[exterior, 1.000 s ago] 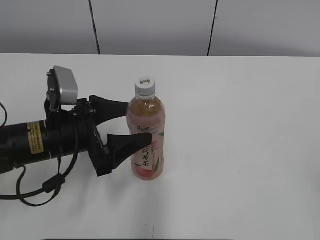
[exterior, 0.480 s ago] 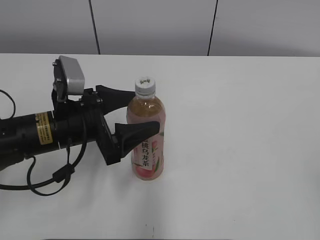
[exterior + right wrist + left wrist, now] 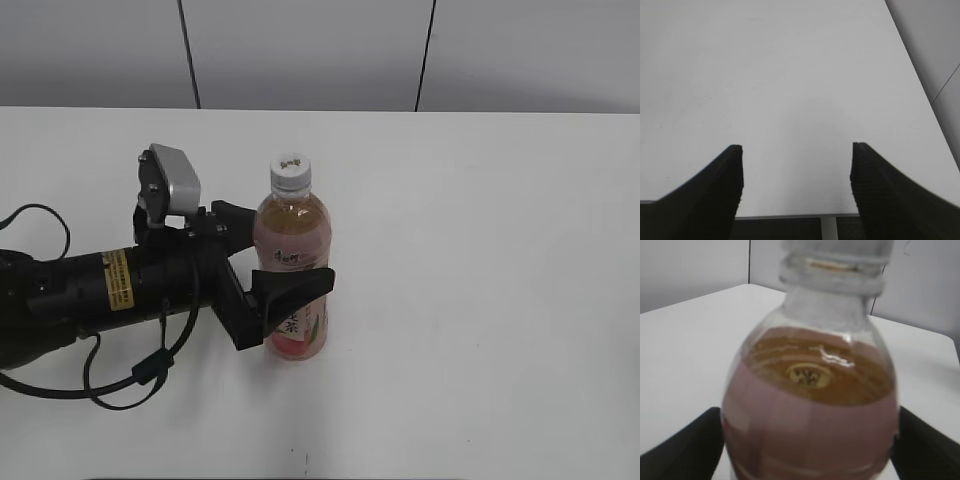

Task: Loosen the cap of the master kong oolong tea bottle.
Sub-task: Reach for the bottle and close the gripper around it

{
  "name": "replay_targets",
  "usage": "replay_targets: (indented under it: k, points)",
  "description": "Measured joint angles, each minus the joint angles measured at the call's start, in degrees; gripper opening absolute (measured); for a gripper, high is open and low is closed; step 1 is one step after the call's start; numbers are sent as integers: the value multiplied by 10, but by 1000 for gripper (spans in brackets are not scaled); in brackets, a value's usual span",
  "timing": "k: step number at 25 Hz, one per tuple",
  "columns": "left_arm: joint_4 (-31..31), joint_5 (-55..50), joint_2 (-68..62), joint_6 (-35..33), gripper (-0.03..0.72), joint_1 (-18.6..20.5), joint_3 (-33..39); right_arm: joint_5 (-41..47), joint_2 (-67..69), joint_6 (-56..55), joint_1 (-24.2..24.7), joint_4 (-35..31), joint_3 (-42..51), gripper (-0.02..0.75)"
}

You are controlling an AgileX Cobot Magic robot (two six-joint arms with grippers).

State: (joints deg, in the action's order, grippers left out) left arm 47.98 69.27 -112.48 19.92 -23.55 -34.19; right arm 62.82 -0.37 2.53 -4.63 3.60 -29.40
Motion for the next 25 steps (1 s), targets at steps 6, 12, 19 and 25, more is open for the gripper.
replay_targets:
  k: [6, 12, 19, 25]
  points:
    - [-6, -2, -7, 0, 587, -2, -28, 0, 0, 0, 0, 0, 0, 511]
    - [2, 0, -7, 0, 584, -15, -45, 0, 0, 0, 0, 0, 0, 511]
    - [5, 0, -7, 0, 443, -15, -45, 0, 0, 0, 0, 0, 0, 511]
    - [6, 0, -7, 0, 445, -15, -45, 0, 0, 0, 0, 0, 0, 511]
